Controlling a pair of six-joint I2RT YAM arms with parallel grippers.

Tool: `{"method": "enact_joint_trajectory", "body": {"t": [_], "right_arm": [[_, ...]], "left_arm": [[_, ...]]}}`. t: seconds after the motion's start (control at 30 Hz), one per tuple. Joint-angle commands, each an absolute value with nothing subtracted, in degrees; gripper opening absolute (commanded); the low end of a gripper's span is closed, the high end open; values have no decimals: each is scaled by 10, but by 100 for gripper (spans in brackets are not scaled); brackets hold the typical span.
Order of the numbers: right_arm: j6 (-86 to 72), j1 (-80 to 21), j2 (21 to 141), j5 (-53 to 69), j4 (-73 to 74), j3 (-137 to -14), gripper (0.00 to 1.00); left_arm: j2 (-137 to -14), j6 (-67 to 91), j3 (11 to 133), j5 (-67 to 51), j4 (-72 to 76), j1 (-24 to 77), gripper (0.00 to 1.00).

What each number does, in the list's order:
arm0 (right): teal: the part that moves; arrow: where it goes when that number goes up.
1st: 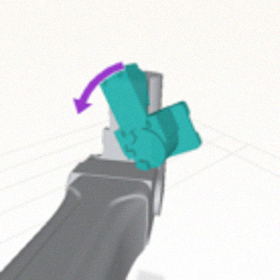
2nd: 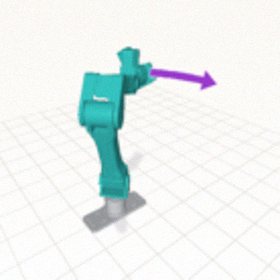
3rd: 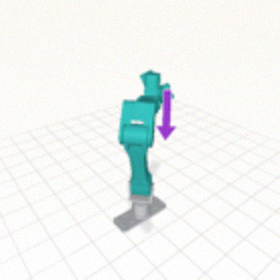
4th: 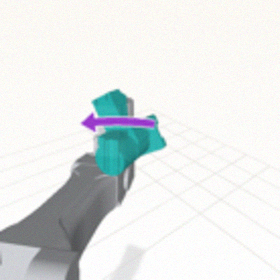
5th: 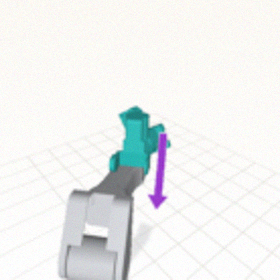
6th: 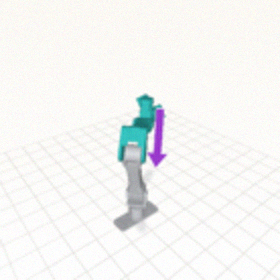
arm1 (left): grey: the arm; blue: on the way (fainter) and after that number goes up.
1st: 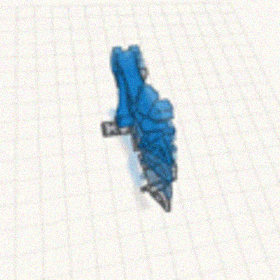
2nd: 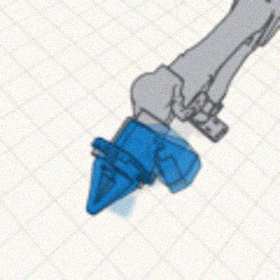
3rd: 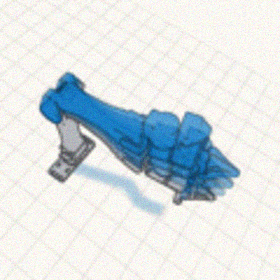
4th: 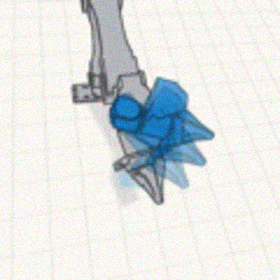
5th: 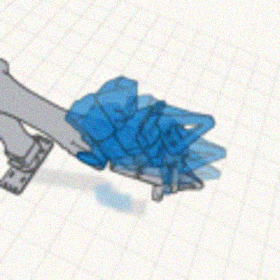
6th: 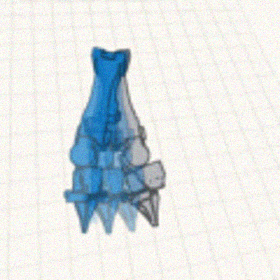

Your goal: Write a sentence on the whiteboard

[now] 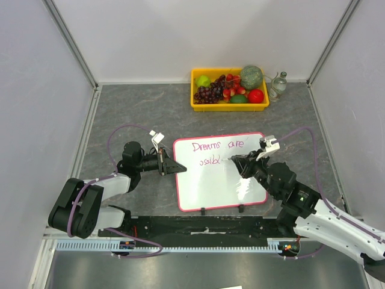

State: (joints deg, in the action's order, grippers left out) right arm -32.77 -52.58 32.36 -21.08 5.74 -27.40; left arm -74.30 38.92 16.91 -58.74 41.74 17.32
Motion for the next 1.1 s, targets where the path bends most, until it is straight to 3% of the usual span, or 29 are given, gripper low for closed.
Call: {"method": "enact_joint_trajectory", "body": {"t": [0.0, 1.07], "right_arm": [[-306, -523, 322, -230, 43, -298, 0], [-309, -523, 345, -290, 65, -290, 0]], "left_arm": [[-751, 305, 157, -537, 381, 177, 2], [-753, 305, 158, -536, 381, 176, 2]]}}
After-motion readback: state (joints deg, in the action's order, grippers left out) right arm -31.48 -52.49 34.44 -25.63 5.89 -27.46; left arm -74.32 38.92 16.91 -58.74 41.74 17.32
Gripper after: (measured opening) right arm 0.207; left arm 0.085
